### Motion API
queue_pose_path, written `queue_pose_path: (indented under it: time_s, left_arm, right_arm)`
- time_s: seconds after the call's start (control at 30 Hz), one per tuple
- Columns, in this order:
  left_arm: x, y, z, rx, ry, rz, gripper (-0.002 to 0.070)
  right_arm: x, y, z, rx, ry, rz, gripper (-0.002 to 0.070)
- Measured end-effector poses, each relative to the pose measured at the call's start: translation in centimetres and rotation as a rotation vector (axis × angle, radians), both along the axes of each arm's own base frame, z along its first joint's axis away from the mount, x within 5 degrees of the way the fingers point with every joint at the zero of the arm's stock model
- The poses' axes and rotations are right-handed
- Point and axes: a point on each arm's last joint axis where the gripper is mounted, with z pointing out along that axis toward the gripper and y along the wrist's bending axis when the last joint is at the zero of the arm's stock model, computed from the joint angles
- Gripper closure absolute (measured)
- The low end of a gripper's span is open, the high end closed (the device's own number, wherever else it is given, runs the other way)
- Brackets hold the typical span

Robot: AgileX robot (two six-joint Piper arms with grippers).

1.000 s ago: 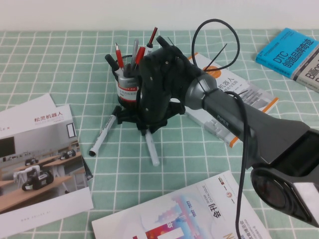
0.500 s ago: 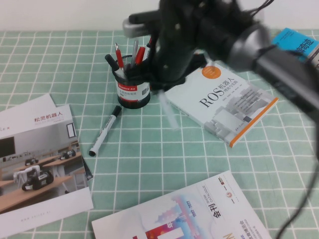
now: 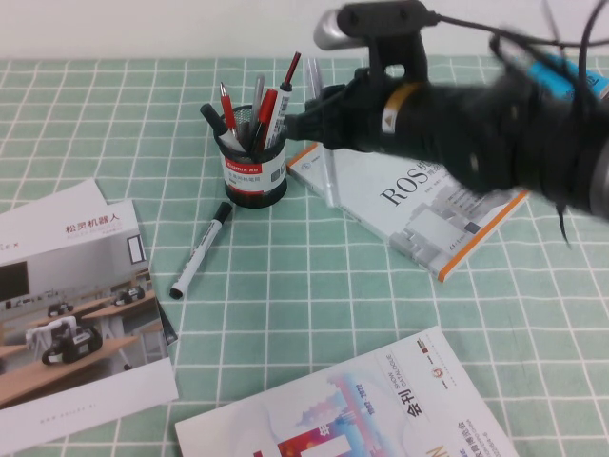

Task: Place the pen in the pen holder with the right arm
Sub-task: Place the pen onto the pen holder

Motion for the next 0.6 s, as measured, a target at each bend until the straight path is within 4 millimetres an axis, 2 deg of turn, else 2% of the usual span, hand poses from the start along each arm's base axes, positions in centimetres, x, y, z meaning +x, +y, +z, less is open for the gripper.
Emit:
queue_pose_path:
  time_s: [0.1,0.3,0.6]
  left_arm:
    - [0.0,0.0,0.0,0.000,0.000,0.000,0.0680]
    - [0.0,0.0,0.0,0.000,0.000,0.000,0.0680]
    - [0.0,0.0,0.0,0.000,0.000,0.000,0.0680]
  right_arm:
    - [0.0,0.2,-0.6,0.084,-0.135,0.034,0.0563]
    - [1.1,1.6,-1.2,0.258,-0.359,0.083,0.0563]
    - [4.2,4.2,-4.3,0.317,-0.522,0.120,0.0563]
